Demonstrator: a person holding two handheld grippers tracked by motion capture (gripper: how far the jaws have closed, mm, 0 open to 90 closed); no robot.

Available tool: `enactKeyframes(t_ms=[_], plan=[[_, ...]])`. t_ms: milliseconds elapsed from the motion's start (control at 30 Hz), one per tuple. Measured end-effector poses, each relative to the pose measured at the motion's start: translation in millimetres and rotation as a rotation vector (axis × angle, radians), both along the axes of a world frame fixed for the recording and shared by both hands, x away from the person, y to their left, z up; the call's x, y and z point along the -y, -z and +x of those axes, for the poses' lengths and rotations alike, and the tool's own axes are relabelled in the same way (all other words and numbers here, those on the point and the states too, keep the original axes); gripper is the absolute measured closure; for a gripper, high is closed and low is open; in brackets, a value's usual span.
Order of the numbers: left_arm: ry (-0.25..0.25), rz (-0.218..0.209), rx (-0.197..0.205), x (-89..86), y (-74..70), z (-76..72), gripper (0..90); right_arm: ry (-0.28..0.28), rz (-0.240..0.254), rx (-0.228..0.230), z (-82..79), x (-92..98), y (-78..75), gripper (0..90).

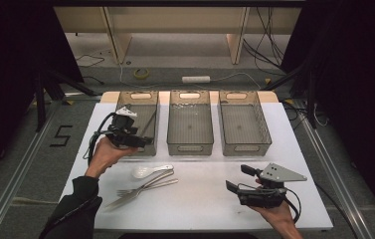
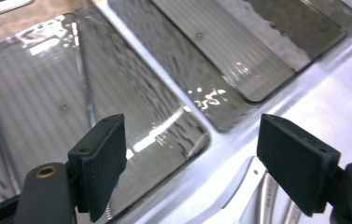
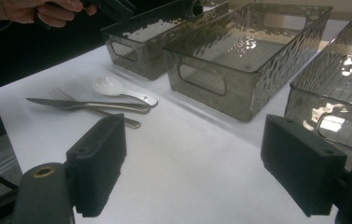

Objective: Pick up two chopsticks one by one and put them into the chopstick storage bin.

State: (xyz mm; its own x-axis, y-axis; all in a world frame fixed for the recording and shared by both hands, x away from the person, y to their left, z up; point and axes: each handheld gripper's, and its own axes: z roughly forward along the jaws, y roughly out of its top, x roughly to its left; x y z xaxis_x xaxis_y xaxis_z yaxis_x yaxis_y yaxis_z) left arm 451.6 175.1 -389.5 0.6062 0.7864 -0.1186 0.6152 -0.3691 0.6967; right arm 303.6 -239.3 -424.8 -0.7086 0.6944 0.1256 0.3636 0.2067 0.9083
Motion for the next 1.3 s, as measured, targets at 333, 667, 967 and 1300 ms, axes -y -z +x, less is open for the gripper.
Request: enactKeyframes(t_ms=[333, 667, 967, 1300], plan=[[0.074, 0.052, -0.016, 16.0, -2.1, -10.0, 23.1, -0.003, -0.003, -0.002, -1.0, 0.5, 0.2, 23.3], [0.133, 0.100, -0.055, 29.1, 5.8, -17.3, 21.8, -0.004, -0.002, -0.003, -1.2, 2.2, 1.1, 23.3], [0.175, 0.145, -0.086, 39.6, 13.4, -19.6, 21.4, 0.010, 0.005, -0.009, -0.9, 5.2, 2.1, 23.2], [0.209, 0.185, -0.123, 46.3, 23.3, -17.9, 20.2, 0.009, 0.006, -0.007, -2.9, 6.4, 1.6, 21.7]])
